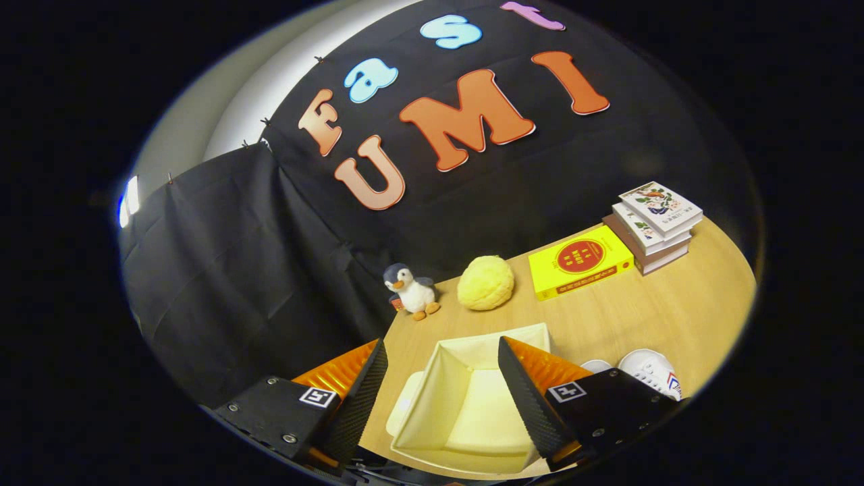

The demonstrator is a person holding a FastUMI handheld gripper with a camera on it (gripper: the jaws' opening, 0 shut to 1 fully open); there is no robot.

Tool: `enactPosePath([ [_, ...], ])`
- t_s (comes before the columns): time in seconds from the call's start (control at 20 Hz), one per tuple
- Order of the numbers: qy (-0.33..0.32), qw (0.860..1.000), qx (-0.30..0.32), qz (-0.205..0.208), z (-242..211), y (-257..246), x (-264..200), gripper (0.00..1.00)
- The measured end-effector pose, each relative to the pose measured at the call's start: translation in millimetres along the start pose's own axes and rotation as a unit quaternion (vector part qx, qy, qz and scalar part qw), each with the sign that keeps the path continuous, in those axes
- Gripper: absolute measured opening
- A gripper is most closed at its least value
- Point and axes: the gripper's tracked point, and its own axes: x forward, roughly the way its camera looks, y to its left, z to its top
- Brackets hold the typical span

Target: Open the storage box then place both shoes into the box .Put the left shoe in first, then the right shoe, with the right side of both shoes facing outward in a uniform manner.

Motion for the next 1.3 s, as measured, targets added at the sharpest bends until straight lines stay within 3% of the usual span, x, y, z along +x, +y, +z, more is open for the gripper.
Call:
enactPosePath([
  [0.2,0.006,0.998,-0.012,-0.068,-7.7,-64.2,-10.9,0.96],
  [0.4,0.036,0.992,-0.034,-0.119,-35.5,-117.9,-15.1,0.87],
  [0.85,0.138,0.973,-0.079,-0.166,-115.9,-187.3,-8.1,0.49],
  [1.3,0.226,0.952,-0.099,-0.179,-175.7,-221.2,-2.5,0.46],
])
